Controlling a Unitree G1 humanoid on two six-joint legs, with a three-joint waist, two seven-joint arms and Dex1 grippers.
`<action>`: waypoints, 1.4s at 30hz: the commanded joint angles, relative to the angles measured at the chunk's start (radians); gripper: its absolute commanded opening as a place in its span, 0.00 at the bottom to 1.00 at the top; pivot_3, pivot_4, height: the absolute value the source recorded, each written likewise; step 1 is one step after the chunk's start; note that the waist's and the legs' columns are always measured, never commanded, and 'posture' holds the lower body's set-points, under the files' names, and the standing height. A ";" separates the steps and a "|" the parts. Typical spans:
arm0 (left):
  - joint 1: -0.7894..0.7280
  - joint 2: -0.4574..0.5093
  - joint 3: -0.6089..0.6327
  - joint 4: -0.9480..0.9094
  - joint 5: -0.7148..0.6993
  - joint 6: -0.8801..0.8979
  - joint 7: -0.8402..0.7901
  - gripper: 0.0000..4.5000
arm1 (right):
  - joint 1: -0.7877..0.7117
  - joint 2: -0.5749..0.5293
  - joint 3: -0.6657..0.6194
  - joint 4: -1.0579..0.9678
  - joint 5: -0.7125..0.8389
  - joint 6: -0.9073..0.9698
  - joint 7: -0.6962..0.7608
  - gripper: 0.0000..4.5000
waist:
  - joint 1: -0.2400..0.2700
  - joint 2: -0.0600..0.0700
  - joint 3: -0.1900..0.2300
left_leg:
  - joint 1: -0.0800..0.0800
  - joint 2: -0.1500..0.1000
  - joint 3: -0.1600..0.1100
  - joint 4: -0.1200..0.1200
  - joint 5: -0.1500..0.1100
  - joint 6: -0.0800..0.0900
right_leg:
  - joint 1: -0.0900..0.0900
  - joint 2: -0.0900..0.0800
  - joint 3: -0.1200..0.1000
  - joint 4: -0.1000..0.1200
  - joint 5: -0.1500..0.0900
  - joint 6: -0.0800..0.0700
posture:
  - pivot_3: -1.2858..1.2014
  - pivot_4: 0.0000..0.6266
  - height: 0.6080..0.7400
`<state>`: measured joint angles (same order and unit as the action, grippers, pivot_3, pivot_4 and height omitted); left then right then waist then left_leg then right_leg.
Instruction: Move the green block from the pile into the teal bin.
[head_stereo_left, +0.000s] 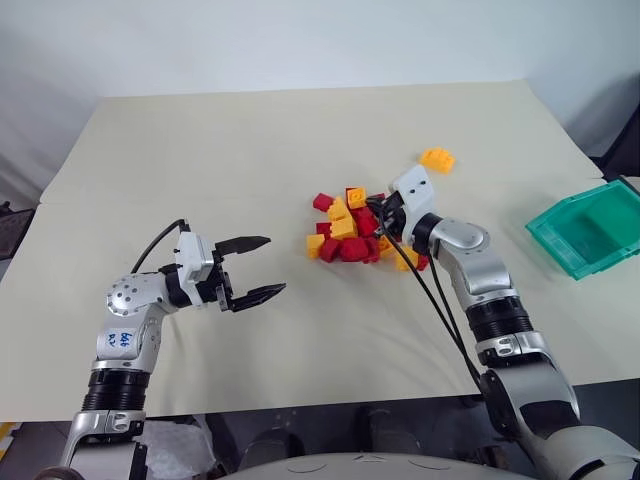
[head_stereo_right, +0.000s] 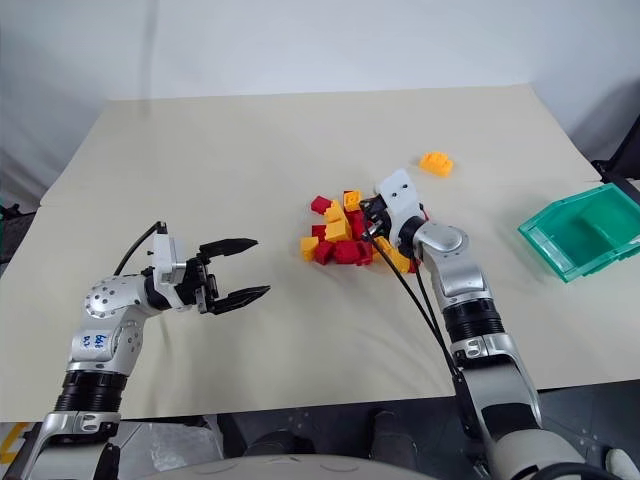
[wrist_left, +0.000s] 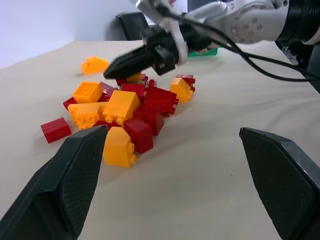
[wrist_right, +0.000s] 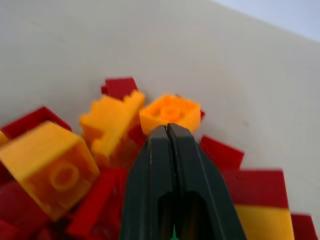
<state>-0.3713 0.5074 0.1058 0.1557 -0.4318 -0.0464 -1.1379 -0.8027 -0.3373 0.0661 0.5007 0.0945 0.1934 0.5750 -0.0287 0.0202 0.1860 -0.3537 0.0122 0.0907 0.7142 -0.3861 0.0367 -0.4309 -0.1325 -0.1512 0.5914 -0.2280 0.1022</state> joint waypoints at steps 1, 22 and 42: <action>0.005 0.005 0.017 -0.037 -0.014 -0.013 0.011 1.00 | -0.011 -0.035 -0.043 0.010 -0.016 -0.022 -0.038 0.01 | 0.000 0.000 0.000 | 0.000 0.000 0.000 0.000 0.000 0.000 | 0.000 0.000 0.000 0.000 0.000 0.000 | 0.52 0.24 1.00; -0.049 0.033 0.019 0.036 -0.031 -0.023 -0.089 1.00 | 0.177 -0.516 -0.088 -0.489 0.199 0.360 0.454 0.35 | 0.024 0.001 0.001 | -0.001 0.000 0.001 0.001 -0.002 0.002 | -0.001 -0.001 0.000 -0.001 0.000 0.000 | 0.52 0.24 1.00; -0.096 0.037 0.032 0.123 -0.026 -0.066 -0.125 1.00 | 0.111 -0.692 -0.034 -0.570 0.254 0.538 0.571 0.99 | 0.023 0.000 0.001 | -0.001 0.000 0.003 0.002 -0.004 0.002 | -0.001 -0.001 0.001 -0.003 0.001 0.002 | 0.52 0.24 1.00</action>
<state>-0.4618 0.5387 0.1209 0.2906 -0.4450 -0.0982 -1.2634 -0.6439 -1.0427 -0.0129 -0.0942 0.3811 0.7406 1.1506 -0.0054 0.0197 0.1875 -0.3542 0.0125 0.0934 0.7165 -0.3902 0.0387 -0.4318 -0.1334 -0.1505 0.5886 -0.2266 0.1037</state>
